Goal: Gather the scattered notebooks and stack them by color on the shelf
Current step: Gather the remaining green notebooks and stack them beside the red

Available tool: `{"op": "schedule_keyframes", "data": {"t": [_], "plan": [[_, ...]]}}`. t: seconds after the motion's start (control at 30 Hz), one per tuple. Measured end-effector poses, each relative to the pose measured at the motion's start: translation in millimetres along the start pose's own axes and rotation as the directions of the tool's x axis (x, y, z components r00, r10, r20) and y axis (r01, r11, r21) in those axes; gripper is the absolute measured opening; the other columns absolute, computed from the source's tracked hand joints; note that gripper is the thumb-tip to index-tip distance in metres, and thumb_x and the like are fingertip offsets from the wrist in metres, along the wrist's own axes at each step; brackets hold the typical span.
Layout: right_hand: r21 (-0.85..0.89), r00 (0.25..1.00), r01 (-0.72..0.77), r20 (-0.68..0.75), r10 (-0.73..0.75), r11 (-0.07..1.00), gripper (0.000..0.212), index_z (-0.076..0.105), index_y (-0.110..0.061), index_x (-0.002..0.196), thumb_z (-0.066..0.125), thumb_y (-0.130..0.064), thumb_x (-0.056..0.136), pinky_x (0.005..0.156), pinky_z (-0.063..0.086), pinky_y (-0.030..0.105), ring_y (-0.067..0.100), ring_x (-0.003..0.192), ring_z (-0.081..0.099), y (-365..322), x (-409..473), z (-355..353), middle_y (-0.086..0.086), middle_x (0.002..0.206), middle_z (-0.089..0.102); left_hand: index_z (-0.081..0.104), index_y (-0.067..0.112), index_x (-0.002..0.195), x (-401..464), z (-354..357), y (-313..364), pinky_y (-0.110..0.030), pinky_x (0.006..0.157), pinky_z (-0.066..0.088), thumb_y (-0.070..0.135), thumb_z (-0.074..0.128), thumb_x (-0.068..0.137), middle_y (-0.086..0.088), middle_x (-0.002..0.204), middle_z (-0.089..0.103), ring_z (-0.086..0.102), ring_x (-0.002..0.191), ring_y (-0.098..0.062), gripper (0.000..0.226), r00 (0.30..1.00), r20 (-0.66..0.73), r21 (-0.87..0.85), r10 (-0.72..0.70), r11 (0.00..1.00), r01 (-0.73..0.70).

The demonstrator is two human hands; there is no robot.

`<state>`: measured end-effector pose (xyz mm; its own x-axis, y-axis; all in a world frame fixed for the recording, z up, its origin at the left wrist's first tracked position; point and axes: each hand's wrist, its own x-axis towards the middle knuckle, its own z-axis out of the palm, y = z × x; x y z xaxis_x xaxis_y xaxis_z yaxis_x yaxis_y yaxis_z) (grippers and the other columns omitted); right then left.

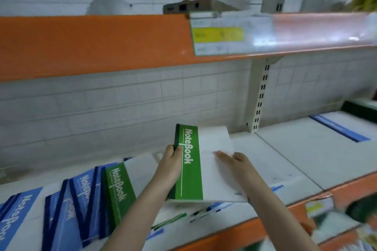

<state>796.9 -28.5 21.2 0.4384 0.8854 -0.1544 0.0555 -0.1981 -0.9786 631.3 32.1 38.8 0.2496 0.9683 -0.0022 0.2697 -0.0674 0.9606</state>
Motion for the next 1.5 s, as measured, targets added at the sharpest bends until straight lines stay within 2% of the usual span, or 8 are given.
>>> {"op": "schedule_keyframes", "data": {"t": [0.2, 0.5, 0.63, 0.83, 1.0, 1.1, 1.3, 1.5], "plan": [[0.065, 0.968, -0.076, -0.234, 0.089, 0.995, 0.043, 0.048, -0.011, 0.132, 0.043, -0.038, 0.099, 0.071, 0.04, 0.026, 0.02, 0.09, 0.055, 18.2, -2.2, -112.1, 0.007, 0.116, 0.058, 0.054, 0.022, 0.089, 1.8, 109.8, 27.9, -0.027, 0.067, 0.044, 0.03, 0.037, 0.101, -0.002, 0.091, 0.065, 0.063, 0.08, -0.017, 0.022, 0.98, 0.185, -0.061, -0.067, 0.995, 0.08], [0.181, 0.848, -0.106, -0.496, 0.184, 0.978, 0.026, 0.053, -0.014, 0.075, 0.044, -0.025, 0.097, 0.04, 0.034, 0.015, 0.009, 0.043, 0.048, 61.5, -43.3, -285.0, -0.001, 0.061, 0.046, 0.053, 0.015, 0.085, -30.5, 297.7, 64.9, -0.028, 0.07, 0.045, 0.023, 0.04, 0.101, -0.008, 0.089, 0.063, 0.059, 0.077, -0.021, 0.022, 0.895, 0.442, -0.057, -0.056, 0.994, 0.09], [0.145, 0.74, -0.162, -0.636, 0.217, 0.976, 0.027, 0.05, -0.013, 0.073, 0.045, -0.023, 0.097, 0.043, 0.038, 0.018, 0.013, 0.056, 0.046, 81.8, -72.5, -348.6, 0.0, 0.064, 0.048, 0.056, 0.014, 0.084, -56.2, 371.9, 75.1, -0.03, 0.075, 0.046, 0.023, 0.043, 0.099, -0.009, 0.088, 0.064, 0.061, 0.08, -0.023, 0.022, 0.826, 0.562, -0.049, -0.046, 0.995, 0.09], [0.269, 0.687, -0.105, -0.677, 0.266, 0.957, 0.023, 0.055, -0.003, 0.095, 0.04, -0.02, 0.099, 0.051, 0.036, 0.023, 0.019, 0.062, 0.048, 106.0, -113.4, -414.5, 0.012, 0.079, 0.051, 0.061, 0.012, 0.096, -91.1, 458.0, 86.1, -0.026, 0.062, 0.048, 0.017, 0.045, 0.099, -0.002, 0.08, 0.067, 0.063, 0.072, -0.016, 0.017, 0.721, 0.693, -0.097, -0.025, 0.987, 0.128], [0.278, 0.636, -0.086, -0.724, 0.268, 0.957, 0.031, 0.061, -0.001, 0.087, 0.037, -0.014, 0.101, 0.044, 0.04, 0.014, 0.014, 0.054, 0.058, 121.8, -127.7, -462.9, 0.002, 0.067, 0.064, 0.057, 0.008, 0.112, -105.8, 517.0, 94.9, -0.034, 0.085, 0.048, 0.024, 0.042, 0.1, -0.014, 0.108, 0.065, 0.062, 0.096, -0.026, 0.025, 0.625, 0.779, -0.022, -0.055, 0.993, 0.115], [0.282, 0.607, -0.099, -0.743, 0.282, 0.954, 0.032, 0.063, 0.001, 0.086, 0.037, -0.012, 0.1, 0.049, 0.043, 0.017, 0.013, 0.052, 0.06, 130.3, -121.0, -496.2, -0.001, 0.06, 0.065, 0.054, 0.02, 0.085, -105.8, 555.0, 102.5, -0.022, 0.063, 0.041, 0.022, 0.043, 0.1, 0.001, 0.083, 0.06, 0.055, 0.072, -0.01, 0.019, 0.626, 0.778, -0.022, -0.055, 0.993, 0.114], [0.248, 0.603, -0.117, -0.752, 0.267, 0.962, 0.033, 0.061, -0.008, 0.077, 0.038, -0.016, 0.099, 0.065, 0.045, 0.028, 0.022, 0.066, 0.061, 132.0, -78.6, -576.9, 0.003, 0.067, 0.068, 0.055, 0.017, 0.085, -78.8, 634.9, 135.7, -0.014, 0.043, 0.043, 0.018, 0.041, 0.1, 0.003, 0.076, 0.062, 0.061, 0.053, 0.0, 0.021, 0.615, 0.788, -0.049, -0.008, 0.996, 0.076], [0.212, 0.629, -0.114, -0.741, 0.236, 0.97, 0.028, 0.063, -0.005, 0.099, 0.039, -0.018, 0.1, 0.07, 0.052, 0.028, 0.019, 0.07, 0.067, 119.6, -21.2, -660.3, 0.002, 0.074, 0.071, 0.056, 0.005, 0.095, -39.3, 714.5, 174.8, -0.033, 0.075, 0.045, 0.018, 0.042, 0.099, -0.014, 0.092, 0.06, 0.059, 0.081, -0.025, 0.019, 0.656, 0.755, -0.051, 0.001, 0.997, 0.057]]}}
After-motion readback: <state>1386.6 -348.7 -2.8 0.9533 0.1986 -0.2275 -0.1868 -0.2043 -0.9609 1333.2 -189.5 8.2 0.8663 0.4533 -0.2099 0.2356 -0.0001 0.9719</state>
